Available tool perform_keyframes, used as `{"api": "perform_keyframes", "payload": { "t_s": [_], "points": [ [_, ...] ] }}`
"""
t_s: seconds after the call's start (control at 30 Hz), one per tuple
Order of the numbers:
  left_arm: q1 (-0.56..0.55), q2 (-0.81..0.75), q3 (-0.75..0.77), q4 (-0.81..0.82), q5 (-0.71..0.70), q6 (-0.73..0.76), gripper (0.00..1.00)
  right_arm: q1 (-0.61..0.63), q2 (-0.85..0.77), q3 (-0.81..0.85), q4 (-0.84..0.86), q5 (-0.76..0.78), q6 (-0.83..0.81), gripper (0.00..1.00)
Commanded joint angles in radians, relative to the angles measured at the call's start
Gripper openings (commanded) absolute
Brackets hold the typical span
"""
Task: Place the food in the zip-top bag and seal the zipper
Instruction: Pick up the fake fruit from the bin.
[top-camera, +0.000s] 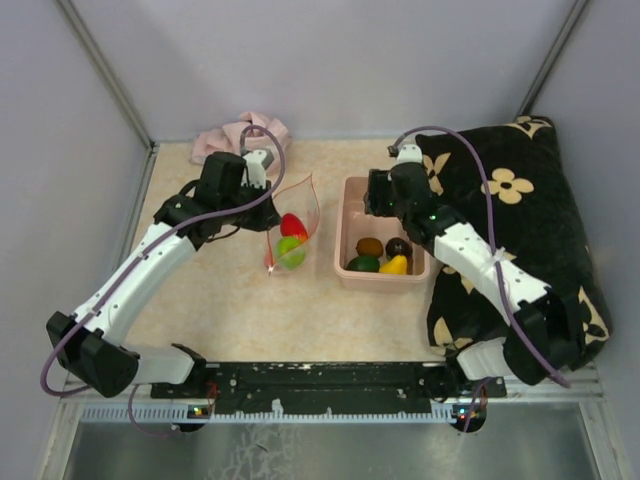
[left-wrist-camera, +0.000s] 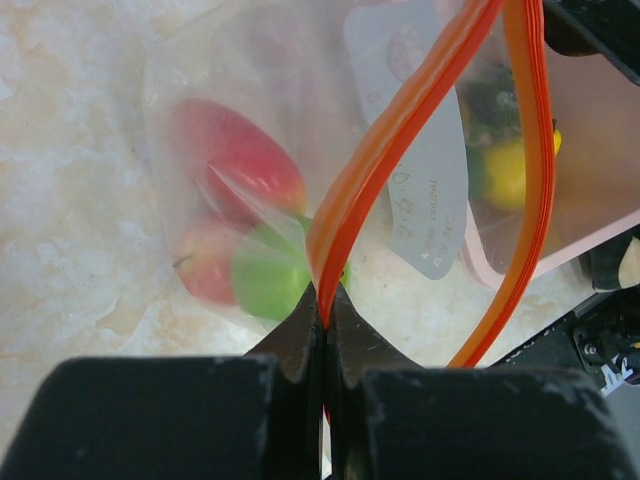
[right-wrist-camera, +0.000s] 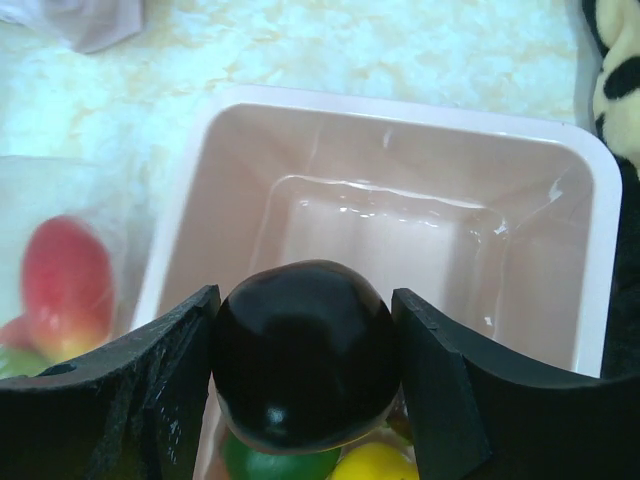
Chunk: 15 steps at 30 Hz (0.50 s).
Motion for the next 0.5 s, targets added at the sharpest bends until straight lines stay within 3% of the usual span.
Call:
{"api": "perform_keyframes", "payload": {
  "t_s": [0.0,0.27,0.47],
  "points": [
    [-0.011,0.009,0.038,0.004,0.0,-0.009,0.0,0.057,-0.133,0.039,0.004,0.045,-0.055,0.32],
    [-0.022,0.012,0.046,0.005,-0.008,-0.012,0.0,0.217,-0.265,0.072,0.101,-0.009,-0.088,0.32],
    [-0.029,0.008,0.052,0.005,-0.008,-0.015,0.0,0.322,-0.274,0.063,0.252,-0.114,-0.09,0.32]
  ]
}}
